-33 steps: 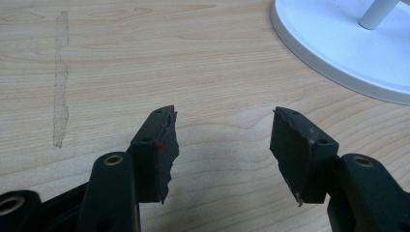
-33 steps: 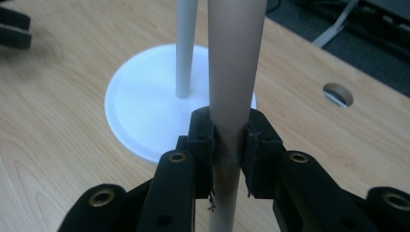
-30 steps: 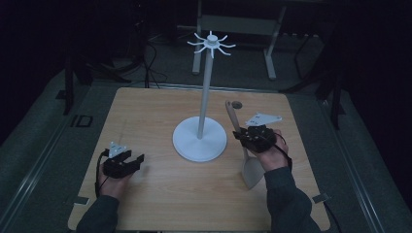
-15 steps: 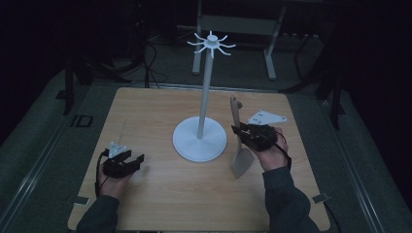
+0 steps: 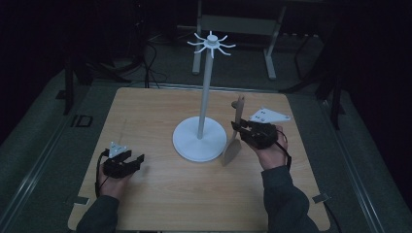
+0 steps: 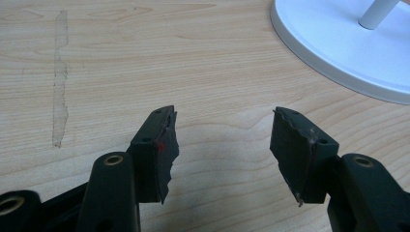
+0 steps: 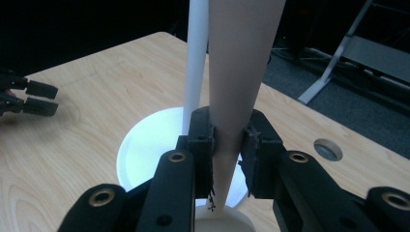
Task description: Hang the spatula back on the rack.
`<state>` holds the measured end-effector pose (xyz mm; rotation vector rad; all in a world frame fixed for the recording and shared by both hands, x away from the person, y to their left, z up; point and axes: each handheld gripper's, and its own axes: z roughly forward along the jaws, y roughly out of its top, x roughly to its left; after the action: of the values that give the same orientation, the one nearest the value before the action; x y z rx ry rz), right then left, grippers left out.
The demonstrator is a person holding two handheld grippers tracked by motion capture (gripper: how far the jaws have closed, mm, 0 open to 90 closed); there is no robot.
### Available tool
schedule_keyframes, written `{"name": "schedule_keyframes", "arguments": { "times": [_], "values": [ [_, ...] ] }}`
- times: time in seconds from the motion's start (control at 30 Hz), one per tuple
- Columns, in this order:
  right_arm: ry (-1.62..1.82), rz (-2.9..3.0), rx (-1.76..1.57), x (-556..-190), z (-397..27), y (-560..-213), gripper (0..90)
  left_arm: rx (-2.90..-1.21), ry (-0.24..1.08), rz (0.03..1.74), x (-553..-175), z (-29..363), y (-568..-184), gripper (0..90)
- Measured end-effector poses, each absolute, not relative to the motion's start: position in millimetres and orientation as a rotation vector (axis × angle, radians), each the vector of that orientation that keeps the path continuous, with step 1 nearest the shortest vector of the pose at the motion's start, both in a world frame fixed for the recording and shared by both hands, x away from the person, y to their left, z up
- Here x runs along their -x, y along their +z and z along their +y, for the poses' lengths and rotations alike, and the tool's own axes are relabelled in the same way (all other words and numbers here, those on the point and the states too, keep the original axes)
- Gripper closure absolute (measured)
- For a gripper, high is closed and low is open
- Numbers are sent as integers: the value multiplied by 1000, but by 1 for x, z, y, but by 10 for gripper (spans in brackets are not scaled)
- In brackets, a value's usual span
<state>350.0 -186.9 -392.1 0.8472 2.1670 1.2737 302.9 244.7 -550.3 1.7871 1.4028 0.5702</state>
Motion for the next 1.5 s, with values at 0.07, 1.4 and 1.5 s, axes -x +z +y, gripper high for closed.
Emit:
{"name": "schedule_keyframes", "arguments": {
  "times": [0.07,1.4,1.5],
  "values": [
    [1274,2158,-835,-351,-186,-390,757,-1787,571,1402,-303,245,-550,427],
    [1348,2127,-809,-362,-167,-349,756,-1782,575,1400,-303,246,-550,428],
    [1348,2130,-814,-364,-166,-346,757,-1787,576,1398,-303,246,-549,428]
  ]
}}
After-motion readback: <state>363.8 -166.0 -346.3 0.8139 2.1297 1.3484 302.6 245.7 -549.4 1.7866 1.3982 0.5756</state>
